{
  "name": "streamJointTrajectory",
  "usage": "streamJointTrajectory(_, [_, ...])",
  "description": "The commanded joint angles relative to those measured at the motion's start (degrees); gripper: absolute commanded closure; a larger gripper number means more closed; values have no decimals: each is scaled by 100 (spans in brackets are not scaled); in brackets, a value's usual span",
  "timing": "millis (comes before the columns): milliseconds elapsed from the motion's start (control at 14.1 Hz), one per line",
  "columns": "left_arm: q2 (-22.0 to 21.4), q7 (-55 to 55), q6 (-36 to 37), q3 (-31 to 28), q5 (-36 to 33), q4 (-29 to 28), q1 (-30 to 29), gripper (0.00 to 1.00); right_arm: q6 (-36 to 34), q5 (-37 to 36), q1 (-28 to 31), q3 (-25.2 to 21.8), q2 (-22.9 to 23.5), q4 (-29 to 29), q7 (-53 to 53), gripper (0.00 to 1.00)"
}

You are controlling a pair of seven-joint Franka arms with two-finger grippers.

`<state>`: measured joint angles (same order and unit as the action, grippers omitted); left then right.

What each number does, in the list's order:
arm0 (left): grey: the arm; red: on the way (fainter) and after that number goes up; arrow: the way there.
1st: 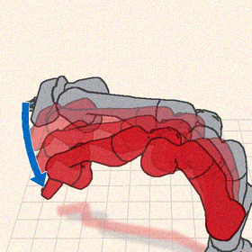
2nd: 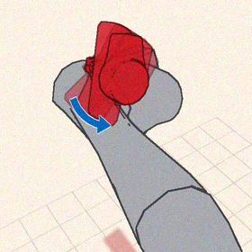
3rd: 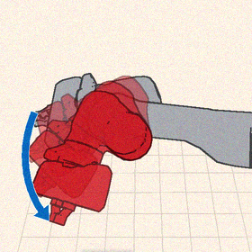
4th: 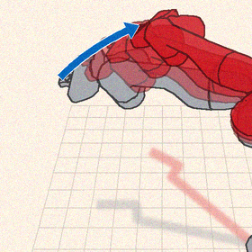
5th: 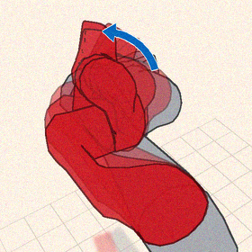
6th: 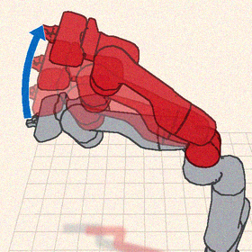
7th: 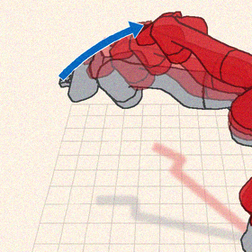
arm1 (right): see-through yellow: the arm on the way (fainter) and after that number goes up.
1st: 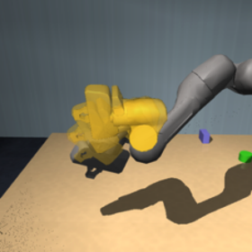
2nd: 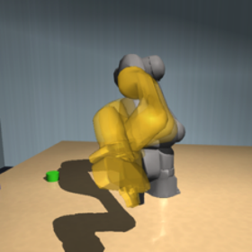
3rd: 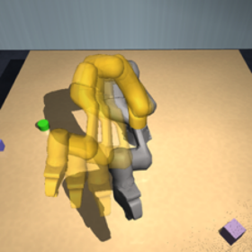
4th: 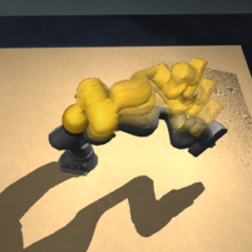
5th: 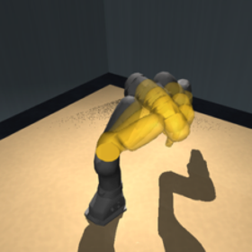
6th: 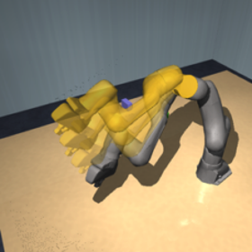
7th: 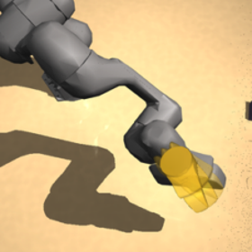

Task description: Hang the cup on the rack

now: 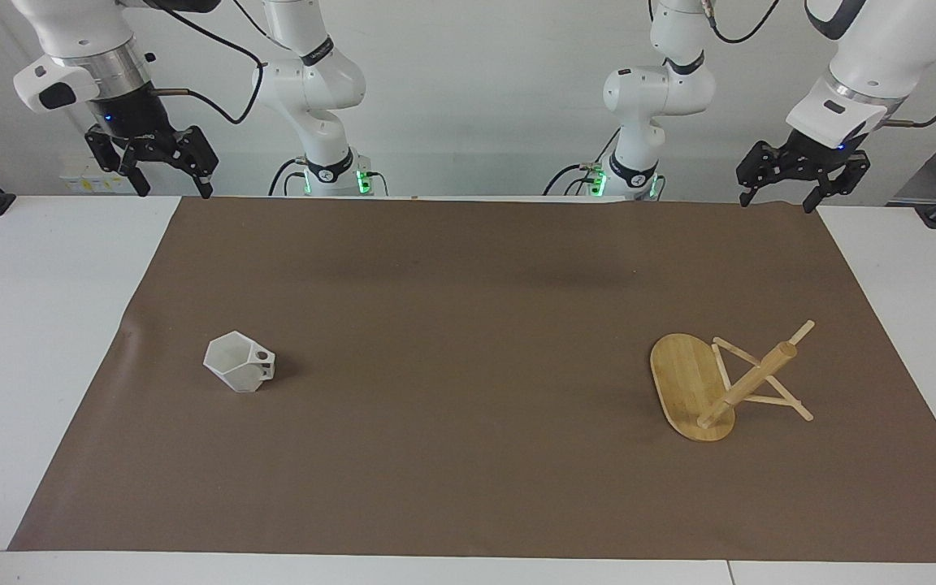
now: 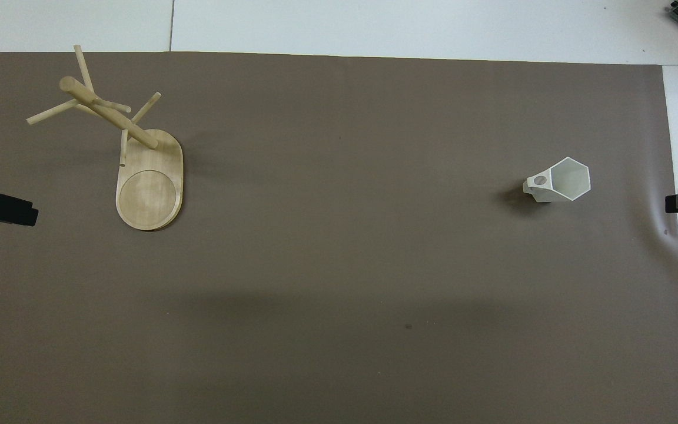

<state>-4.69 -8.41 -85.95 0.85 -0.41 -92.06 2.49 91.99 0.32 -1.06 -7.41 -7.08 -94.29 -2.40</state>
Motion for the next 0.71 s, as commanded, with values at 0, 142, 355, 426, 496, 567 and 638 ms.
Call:
streamJointTrajectory(0, [-111,-20,-71,-33,41,-102,32,0,126,-41,27,46,-74,-116,-103,0])
streamJointTrajectory(142, [-111,-29,-71,-33,41,-102,32,0,117,-23,18,46,-74,-108,-85,0])
streamJointTrajectory(355, [-111,-29,-71,-33,41,-102,32,0,108,-23,18,46,-74,-107,-86,0])
streamJointTrajectory(426, [-111,-29,-71,-33,41,-102,32,0,100,-23,18,46,-74,-107,-86,0])
streamJointTrajectory(496, [-111,-29,-71,-33,41,-102,32,0,91,-23,18,46,-74,-107,-86,0])
streamJointTrajectory(567, [-111,-29,-71,-33,41,-102,32,0,73,-23,18,46,-74,-107,-86,0])
streamJointTrajectory(638, [-111,-29,-71,-33,41,-102,32,0,56,-23,18,46,-74,-107,-86,0])
